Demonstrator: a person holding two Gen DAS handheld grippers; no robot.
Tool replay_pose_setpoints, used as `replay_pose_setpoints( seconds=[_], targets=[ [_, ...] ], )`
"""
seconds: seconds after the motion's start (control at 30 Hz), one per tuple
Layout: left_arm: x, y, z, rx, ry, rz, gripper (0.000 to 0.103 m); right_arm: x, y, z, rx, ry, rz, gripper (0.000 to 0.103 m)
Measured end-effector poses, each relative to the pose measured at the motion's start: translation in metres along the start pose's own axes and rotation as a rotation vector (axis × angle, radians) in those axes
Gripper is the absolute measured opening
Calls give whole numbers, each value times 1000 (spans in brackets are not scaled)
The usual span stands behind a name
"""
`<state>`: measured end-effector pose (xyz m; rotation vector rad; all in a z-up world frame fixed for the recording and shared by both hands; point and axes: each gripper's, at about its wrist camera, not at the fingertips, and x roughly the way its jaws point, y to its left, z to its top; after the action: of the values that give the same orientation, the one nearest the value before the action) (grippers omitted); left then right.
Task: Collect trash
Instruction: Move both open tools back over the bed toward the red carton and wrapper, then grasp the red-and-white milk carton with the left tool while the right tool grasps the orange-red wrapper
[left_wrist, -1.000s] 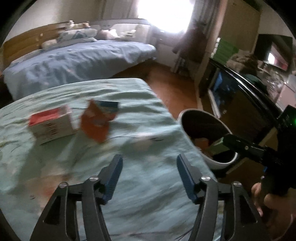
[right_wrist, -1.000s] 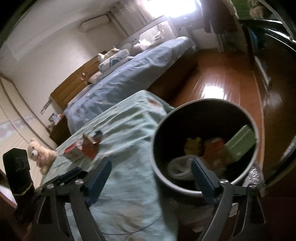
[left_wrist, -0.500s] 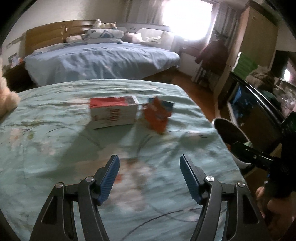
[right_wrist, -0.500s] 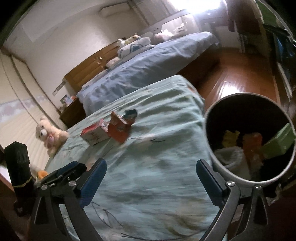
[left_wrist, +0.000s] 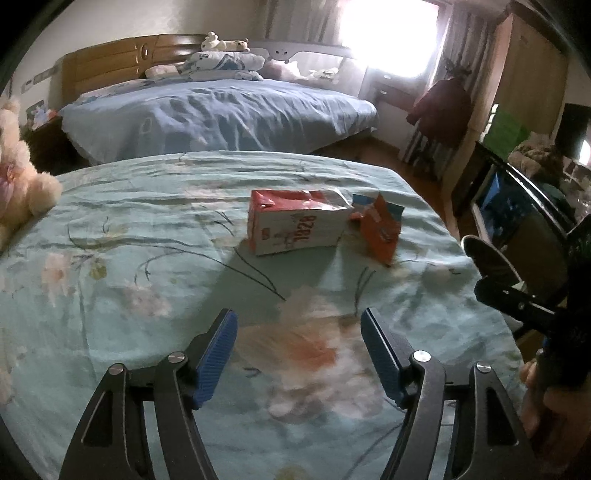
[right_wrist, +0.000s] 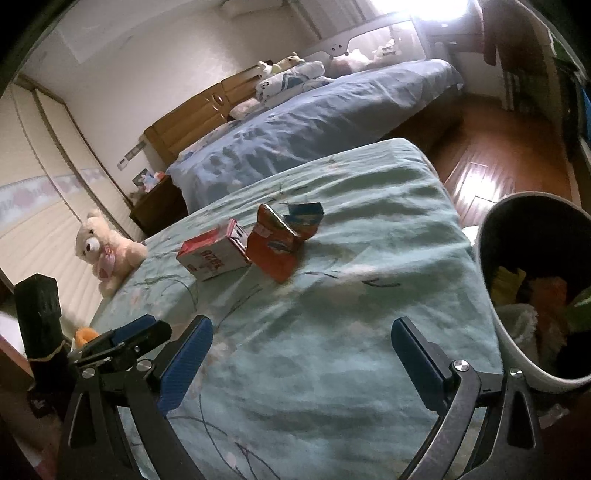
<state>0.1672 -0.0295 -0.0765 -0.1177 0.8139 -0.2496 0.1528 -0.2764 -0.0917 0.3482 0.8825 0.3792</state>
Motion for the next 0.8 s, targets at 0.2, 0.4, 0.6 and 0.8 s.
replay_pose_setpoints(
  seconds=[0.2, 0.4, 0.6, 0.8],
  targets=[
    [15, 14, 14, 40, 14, 19, 72, 16, 0, 11, 8, 7, 7, 98],
    [32, 29, 30, 47, 16, 2, 72, 32, 0, 22, -9, 8, -27, 98],
    [57, 34, 47, 111, 26, -23, 72, 48, 2, 36, -31, 14, -18, 96],
    [80, 33, 62, 192, 26, -82, 72, 70, 0, 43, -30, 60, -17, 76]
  ],
)
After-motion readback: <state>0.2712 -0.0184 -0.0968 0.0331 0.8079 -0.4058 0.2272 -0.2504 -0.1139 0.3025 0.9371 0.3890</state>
